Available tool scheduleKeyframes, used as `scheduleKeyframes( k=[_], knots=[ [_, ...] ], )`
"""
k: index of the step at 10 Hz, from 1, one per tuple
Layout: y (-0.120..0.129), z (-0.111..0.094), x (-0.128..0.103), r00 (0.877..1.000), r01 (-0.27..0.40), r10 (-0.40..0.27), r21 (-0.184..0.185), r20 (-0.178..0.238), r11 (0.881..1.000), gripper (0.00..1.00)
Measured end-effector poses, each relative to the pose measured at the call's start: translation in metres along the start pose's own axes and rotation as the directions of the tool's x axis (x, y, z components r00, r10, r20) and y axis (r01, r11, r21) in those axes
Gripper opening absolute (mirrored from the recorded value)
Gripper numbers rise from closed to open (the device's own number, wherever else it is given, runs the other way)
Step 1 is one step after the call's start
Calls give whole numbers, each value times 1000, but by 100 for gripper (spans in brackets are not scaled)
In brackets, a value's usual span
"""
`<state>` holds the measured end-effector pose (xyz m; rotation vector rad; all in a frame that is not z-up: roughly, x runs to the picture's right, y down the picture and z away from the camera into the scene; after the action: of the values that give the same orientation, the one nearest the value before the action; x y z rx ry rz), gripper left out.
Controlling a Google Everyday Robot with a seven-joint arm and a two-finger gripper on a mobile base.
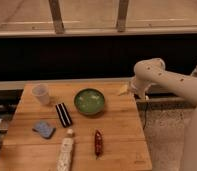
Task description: Move the arm in a circular motion
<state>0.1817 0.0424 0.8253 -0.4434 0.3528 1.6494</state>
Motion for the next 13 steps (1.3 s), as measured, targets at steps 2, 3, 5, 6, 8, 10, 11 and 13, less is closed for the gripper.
scheduleKeyframes(
  k=[2,3,5,6,8,10,11,13],
  knots=[
    [21,-9,-11,997,49,-50,23,51,999,80],
    [30,-10,-19,996,55,-56,12,66,998,80],
    [63,-8,-29,993,99,-97,-20,73,995,80],
    [75,-6,-33,991,115,-113,-28,76,993,80],
    [105,-3,-41,985,160,-156,-45,80,986,80],
    [144,0,-53,974,219,-214,-69,76,973,80],
    [158,0,-56,969,243,-237,-82,74,967,80],
    [195,-2,-47,949,315,-310,-123,62,941,80]
  ],
)
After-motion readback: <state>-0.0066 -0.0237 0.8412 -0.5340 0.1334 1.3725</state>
